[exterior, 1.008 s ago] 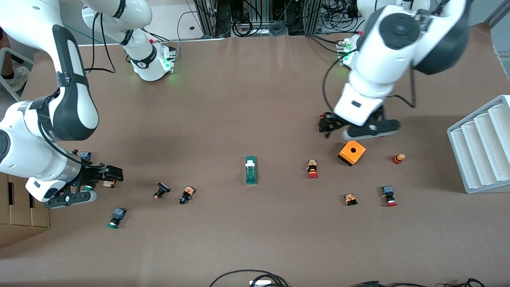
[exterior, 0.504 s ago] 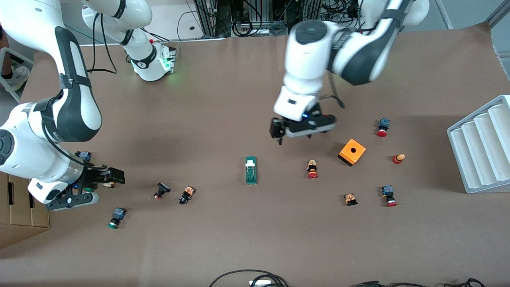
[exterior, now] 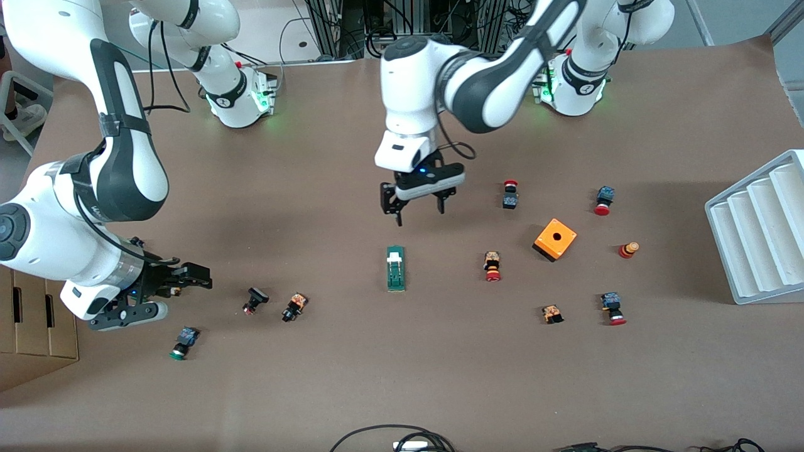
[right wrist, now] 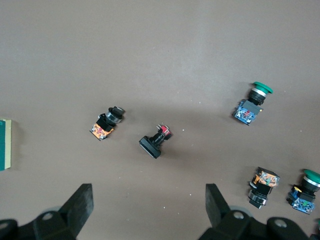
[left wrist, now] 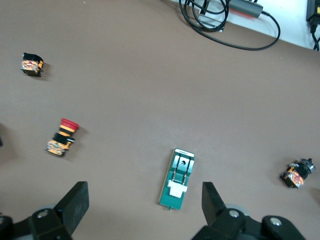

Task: Close load switch with both arms

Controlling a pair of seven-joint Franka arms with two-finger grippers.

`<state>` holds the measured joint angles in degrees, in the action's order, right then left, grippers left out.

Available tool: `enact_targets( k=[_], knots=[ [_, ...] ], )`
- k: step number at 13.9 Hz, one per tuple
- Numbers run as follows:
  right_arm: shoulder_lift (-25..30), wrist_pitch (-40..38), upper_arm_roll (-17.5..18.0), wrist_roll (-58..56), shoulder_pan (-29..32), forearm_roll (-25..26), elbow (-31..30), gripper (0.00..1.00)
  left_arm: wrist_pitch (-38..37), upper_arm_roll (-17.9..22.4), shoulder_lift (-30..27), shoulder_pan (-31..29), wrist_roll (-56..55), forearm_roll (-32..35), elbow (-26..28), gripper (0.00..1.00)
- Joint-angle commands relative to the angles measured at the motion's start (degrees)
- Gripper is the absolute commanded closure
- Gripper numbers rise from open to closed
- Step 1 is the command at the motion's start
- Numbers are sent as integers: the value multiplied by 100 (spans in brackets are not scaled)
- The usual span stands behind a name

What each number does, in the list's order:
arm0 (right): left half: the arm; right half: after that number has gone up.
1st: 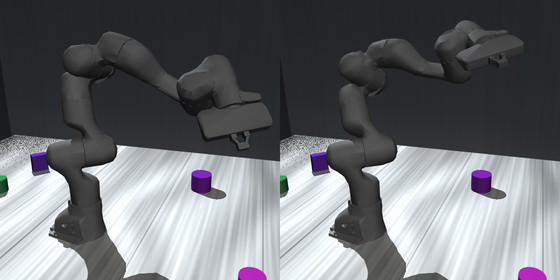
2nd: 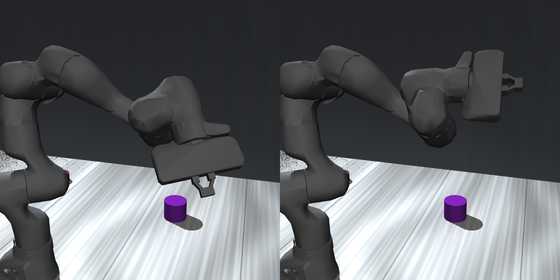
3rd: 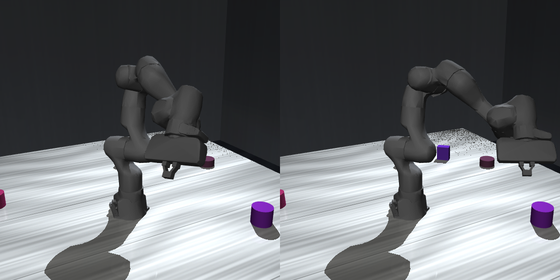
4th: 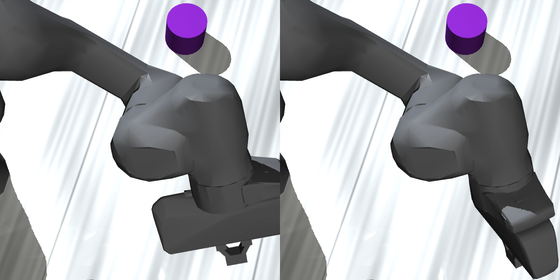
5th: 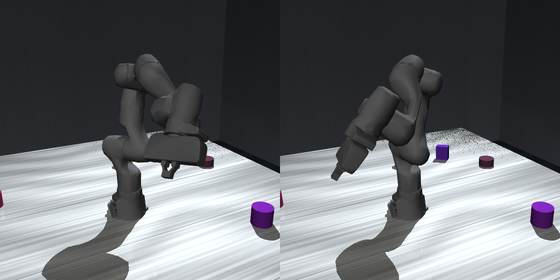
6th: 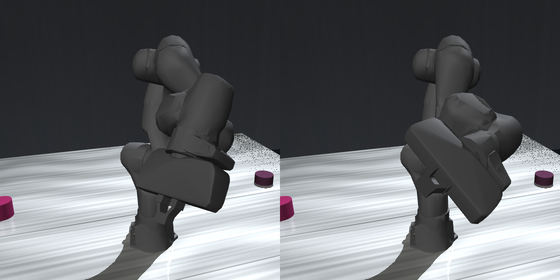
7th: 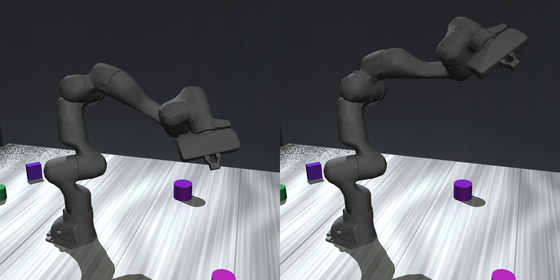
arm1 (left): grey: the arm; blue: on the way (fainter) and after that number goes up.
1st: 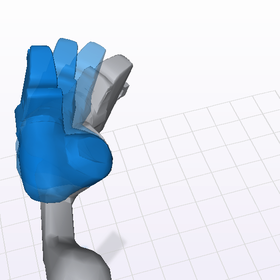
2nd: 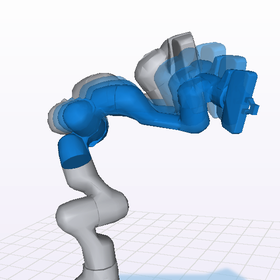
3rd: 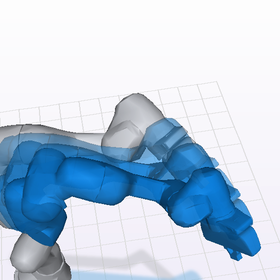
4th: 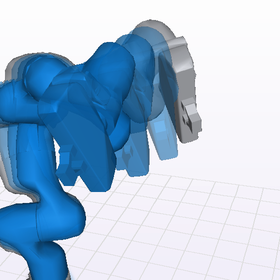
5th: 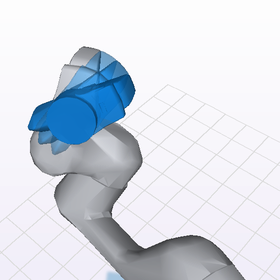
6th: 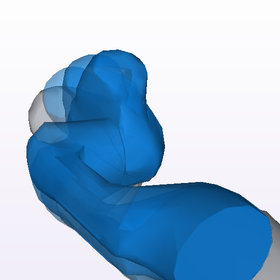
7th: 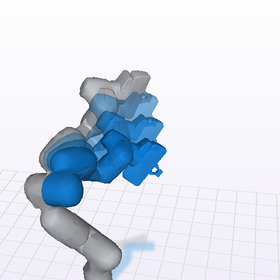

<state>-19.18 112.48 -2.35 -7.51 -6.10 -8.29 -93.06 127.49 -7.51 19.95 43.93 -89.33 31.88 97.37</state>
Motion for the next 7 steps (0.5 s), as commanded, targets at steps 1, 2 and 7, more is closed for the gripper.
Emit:
enact_targets(
  k=[1,2,7],
  knots=[
    [-86,142,-38,-434,-14,-164,69,0,83,74,272,273,-706,641,-95,0],
    [-86,187,-38,-540,-14,-155,69,0,135,74,360,308,-952,844,-104,0],
    [-60,213,-47,-620,-320,-67,139,0,276,74,808,633,-2120,1933,-122,0]
  ],
)
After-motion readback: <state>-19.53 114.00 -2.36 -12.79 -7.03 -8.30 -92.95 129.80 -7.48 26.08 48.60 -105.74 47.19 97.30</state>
